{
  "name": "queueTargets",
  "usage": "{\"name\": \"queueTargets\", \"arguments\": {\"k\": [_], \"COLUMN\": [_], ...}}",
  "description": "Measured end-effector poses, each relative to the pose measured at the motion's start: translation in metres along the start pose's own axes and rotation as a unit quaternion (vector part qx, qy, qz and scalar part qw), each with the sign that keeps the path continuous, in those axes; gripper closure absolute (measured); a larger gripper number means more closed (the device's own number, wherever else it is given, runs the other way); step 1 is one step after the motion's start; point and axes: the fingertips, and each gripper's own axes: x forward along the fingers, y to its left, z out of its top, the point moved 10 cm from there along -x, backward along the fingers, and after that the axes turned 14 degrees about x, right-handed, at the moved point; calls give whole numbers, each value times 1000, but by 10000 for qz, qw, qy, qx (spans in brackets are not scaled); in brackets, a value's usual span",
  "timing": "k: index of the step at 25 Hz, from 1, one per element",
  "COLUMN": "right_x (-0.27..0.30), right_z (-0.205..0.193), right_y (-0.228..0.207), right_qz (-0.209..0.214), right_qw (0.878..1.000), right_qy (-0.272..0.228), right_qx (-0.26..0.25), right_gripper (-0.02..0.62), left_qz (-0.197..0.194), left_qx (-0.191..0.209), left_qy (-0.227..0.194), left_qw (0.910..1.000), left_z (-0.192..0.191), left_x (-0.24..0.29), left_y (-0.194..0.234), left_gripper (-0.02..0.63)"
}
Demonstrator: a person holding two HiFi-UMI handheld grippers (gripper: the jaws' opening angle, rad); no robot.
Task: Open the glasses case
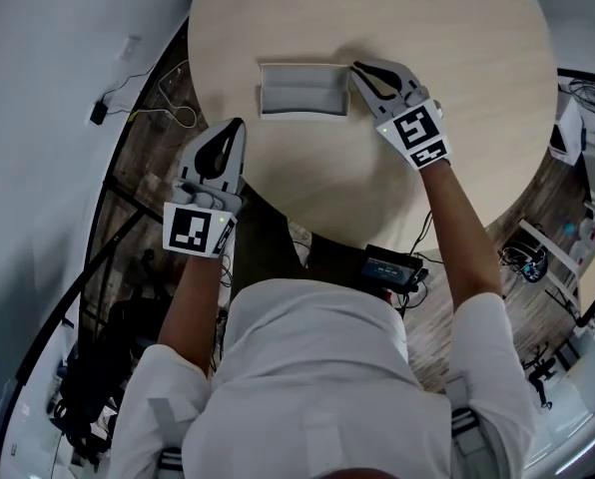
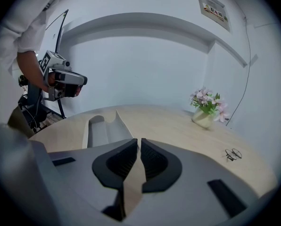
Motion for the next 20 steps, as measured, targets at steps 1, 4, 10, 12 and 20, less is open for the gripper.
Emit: {"name": "queueTargets", "arguments": {"k": [1, 4, 10, 12, 20], "right_x": [-1, -5, -15, -21, -72], "right_z": [1, 3, 12, 22, 99], "right_y": [0, 2, 6, 17, 71], "right_qz": [1, 6, -121, -202, -649], "right_qw": [10000, 10000, 9998, 9995, 9913], "right_qy": [6, -9, -121, -235, -1109], "right_qx": [-1, 0, -27, -40, 292], "right_gripper": [561, 561, 561, 561, 563], "left_qz": [-4, -16, -53, -86, -377], "left_qx": [2, 3, -21, -47, 1], "left_qy": [-11, -57, -127, -140, -430], "left_qw": [10000, 10000, 9999, 9999, 9984], "left_z": [1, 6, 11, 13, 51], "left_x": [0, 0, -1, -8, -30], "left_y": [0, 0, 3, 6, 33], "left_gripper": [594, 592, 592, 592, 594]}}
